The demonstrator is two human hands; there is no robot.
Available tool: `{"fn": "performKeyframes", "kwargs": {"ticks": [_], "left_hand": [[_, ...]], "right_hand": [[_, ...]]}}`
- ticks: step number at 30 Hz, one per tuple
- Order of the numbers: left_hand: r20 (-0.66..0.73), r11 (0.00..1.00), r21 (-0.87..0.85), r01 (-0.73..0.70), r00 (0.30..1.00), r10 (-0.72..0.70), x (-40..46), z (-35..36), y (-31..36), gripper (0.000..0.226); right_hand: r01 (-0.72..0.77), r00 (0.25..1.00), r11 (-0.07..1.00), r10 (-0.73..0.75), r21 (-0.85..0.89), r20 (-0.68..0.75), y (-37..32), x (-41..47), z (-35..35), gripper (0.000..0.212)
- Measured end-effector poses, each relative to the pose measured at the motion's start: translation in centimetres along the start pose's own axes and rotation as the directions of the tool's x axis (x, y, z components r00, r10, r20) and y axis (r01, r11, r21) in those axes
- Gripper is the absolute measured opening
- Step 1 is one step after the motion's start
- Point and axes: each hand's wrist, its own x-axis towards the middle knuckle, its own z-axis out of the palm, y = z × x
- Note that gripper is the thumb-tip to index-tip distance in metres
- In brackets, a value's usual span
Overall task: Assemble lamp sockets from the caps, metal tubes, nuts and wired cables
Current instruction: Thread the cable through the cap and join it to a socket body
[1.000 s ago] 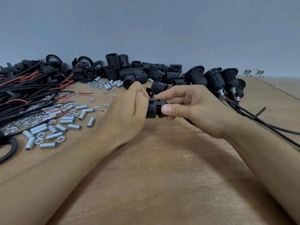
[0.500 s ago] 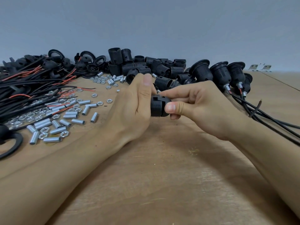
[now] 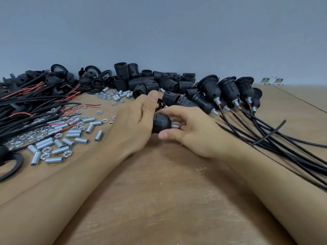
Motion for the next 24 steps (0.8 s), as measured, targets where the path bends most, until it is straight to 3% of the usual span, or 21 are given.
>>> {"fn": "performKeyframes", "kwargs": {"ticks": [2,6,10,15,19,24], "left_hand": [[0.028,0.997,0.066,0.034,0.999,-0.036,0.1,-0.3,-0.5,0.08],[0.013,0.948,0.314,0.061,0.998,-0.068,1.0,-1.5,-1.7,0.06],[-0.056,0.918,0.388,0.086,0.996,-0.07,1.8,-3.3,-3.0,0.061],[-0.158,0.757,0.62,0.207,0.978,-0.138,2.8,-5.6,-5.6,0.031],[-0.154,0.736,0.629,0.251,0.968,-0.198,3.1,-6.4,-6.8,0.027],[-0.046,0.788,0.599,0.143,0.988,-0.144,3.0,-6.0,-6.1,0.021]], "right_hand": [[-0.04,0.999,0.999,0.04,-0.012,-0.002,0.4,0.2,0.1,0.034],[-0.082,0.996,0.996,0.083,0.023,-0.02,1.0,0.4,0.0,0.014],[-0.106,0.993,0.991,0.11,0.083,-0.045,1.2,0.5,0.1,0.014],[-0.153,0.987,0.977,0.159,0.15,-0.029,1.3,0.4,-0.1,0.021],[-0.151,0.988,0.975,0.155,0.163,-0.011,1.4,0.3,-0.2,0.02],[-0.147,0.988,0.974,0.151,0.172,-0.011,1.1,0.2,-0.3,0.018]]}}
